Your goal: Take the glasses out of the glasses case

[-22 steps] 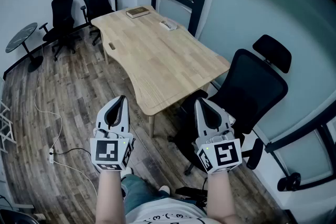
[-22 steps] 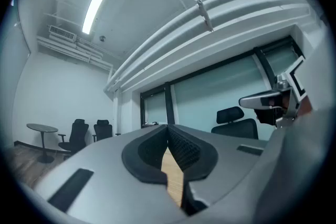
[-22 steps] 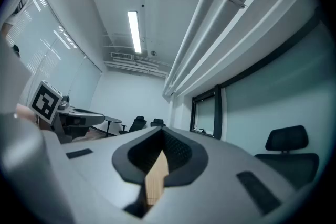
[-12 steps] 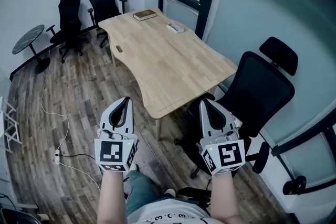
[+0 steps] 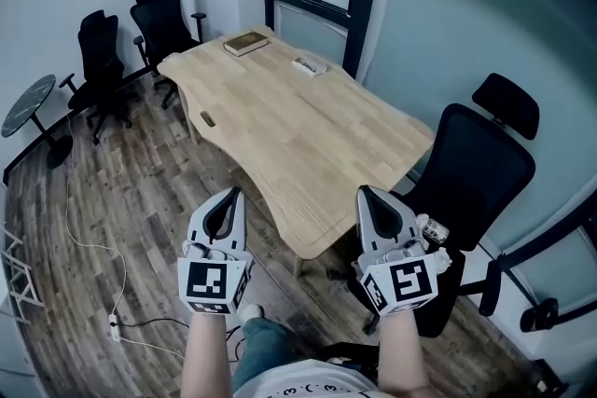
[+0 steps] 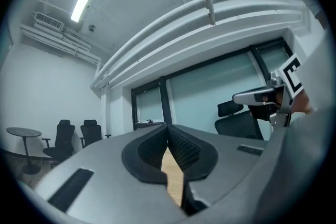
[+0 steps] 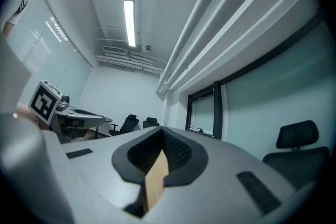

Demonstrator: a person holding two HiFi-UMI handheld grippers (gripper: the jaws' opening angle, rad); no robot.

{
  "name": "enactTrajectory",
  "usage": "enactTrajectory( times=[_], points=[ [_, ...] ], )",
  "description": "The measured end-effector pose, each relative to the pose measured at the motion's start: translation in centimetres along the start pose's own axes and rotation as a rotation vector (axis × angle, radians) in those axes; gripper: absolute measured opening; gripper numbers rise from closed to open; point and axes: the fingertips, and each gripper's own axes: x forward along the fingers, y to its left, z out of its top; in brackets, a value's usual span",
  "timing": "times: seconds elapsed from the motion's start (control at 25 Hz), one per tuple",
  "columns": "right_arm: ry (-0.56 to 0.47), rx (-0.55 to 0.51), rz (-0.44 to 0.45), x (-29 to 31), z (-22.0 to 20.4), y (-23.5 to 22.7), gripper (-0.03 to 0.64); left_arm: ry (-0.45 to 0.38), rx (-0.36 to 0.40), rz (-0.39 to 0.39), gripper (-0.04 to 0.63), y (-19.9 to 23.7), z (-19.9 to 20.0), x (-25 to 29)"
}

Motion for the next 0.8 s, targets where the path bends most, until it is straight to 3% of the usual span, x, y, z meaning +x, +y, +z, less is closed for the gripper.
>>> enactTrajectory(
  times=[0.36, 0.8],
  points=[
    [0.026, -0.011, -0.072, 14.1, -0.3, 5.4, 0.010, -0.019, 0.001, -0.073, 0.015, 13.9, -1.1, 8.0],
    [0.053, 0.017, -0.095, 26.5, -3.0, 5.9, 0.011, -0.003, -0.006, -0.079, 0.015, 22.4, -4.0, 16.0]
  ],
)
